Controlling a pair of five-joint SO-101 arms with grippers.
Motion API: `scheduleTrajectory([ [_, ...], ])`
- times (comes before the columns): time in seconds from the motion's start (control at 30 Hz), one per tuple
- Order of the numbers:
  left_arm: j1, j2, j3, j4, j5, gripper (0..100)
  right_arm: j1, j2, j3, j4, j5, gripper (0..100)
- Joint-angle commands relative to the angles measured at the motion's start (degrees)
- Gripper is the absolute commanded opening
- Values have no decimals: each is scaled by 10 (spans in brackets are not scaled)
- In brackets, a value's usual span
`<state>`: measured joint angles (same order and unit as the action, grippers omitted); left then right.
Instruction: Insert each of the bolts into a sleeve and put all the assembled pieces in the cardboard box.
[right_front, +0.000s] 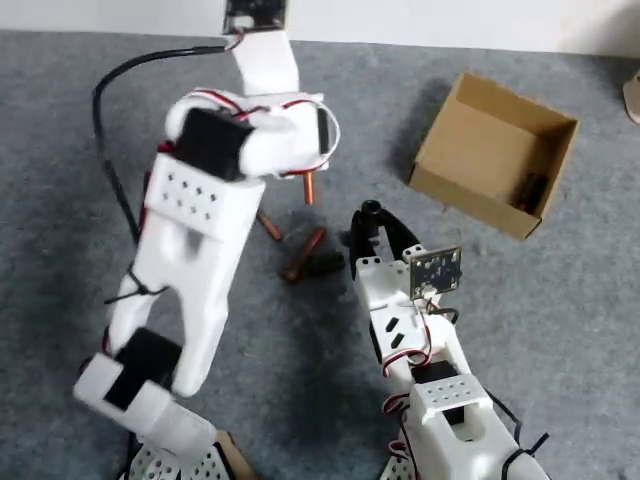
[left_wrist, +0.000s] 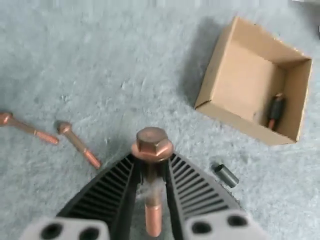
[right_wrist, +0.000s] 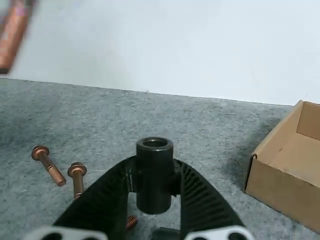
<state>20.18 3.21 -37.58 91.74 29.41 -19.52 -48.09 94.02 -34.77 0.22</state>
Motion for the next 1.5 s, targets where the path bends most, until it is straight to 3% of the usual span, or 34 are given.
scheduleTrajectory([
  [0.0,8,-60,119,-41,4,5,-5,-21,-5,-16,-7,5],
  [0.07,5,-106,218,-115,1,5,-5,-21,-5,-16,-7,5],
  [0.23,8,-253,481,-401,-55,5,-5,-21,-4,-15,-7,5],
  [0.3,5,-282,530,-462,-62,5,-5,-20,-4,-14,-7,5],
  [0.6,5,-284,543,-556,-75,5,-23,-20,-4,-12,-45,5],
  [0.93,58,-289,563,-565,-74,5,-42,-20,26,-15,-46,5],
  [1.1,80,-290,633,-658,-98,5,-41,-20,29,-15,-46,5],
  [1.47,113,-354,660,-659,-92,5,-39,-20,29,-15,-46,5],
])
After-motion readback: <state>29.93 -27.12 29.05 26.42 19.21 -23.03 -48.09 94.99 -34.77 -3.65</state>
